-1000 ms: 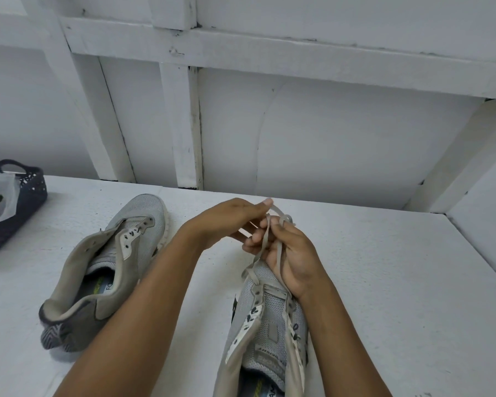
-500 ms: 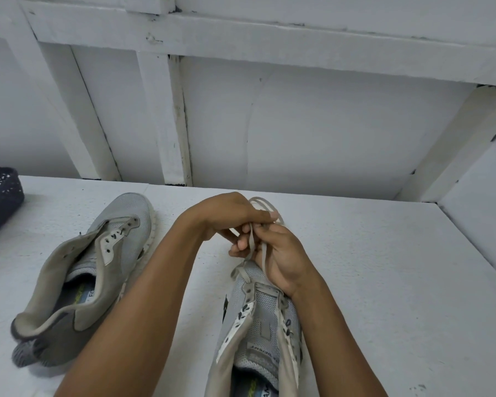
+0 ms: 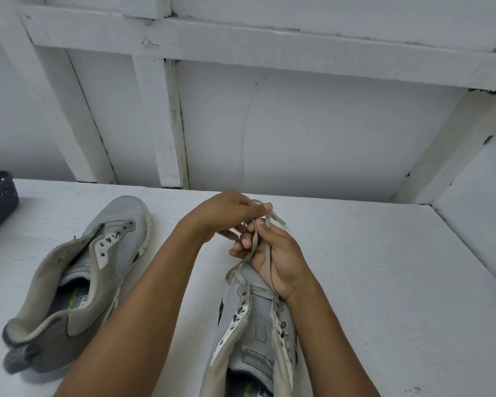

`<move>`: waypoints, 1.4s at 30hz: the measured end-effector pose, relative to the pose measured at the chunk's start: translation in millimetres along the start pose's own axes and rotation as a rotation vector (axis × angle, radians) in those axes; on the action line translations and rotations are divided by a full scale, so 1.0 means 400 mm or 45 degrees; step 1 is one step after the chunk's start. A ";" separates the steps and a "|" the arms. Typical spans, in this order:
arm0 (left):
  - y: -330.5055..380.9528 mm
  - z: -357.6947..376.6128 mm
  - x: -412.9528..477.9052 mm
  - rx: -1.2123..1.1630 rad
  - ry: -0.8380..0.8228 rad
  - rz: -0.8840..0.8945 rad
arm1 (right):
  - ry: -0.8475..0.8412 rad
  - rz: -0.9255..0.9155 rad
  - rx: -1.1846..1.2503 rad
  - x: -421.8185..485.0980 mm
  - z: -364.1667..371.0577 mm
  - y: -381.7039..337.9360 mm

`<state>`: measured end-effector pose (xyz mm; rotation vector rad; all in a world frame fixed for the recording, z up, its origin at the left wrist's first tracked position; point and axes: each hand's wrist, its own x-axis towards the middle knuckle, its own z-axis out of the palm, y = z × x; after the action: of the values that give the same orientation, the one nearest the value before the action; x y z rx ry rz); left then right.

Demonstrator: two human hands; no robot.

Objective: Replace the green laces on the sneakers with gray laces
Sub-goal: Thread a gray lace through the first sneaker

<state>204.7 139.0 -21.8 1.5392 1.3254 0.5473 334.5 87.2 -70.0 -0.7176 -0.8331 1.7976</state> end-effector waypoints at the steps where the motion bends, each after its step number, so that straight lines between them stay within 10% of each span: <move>1: -0.004 -0.007 -0.004 0.063 0.006 -0.063 | 0.007 0.003 0.004 0.001 0.000 0.000; 17: -0.006 -0.012 -0.009 -0.179 -0.260 0.199 | -0.046 0.026 -0.063 0.000 0.002 -0.003; 42: 0.063 -0.021 0.115 -0.379 0.194 0.206 | -0.042 0.061 0.011 -0.002 -0.008 0.005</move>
<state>223.4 186.8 -8.0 1.3842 1.1756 0.9371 336.2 86.5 -73.4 -0.7096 -0.8357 1.8591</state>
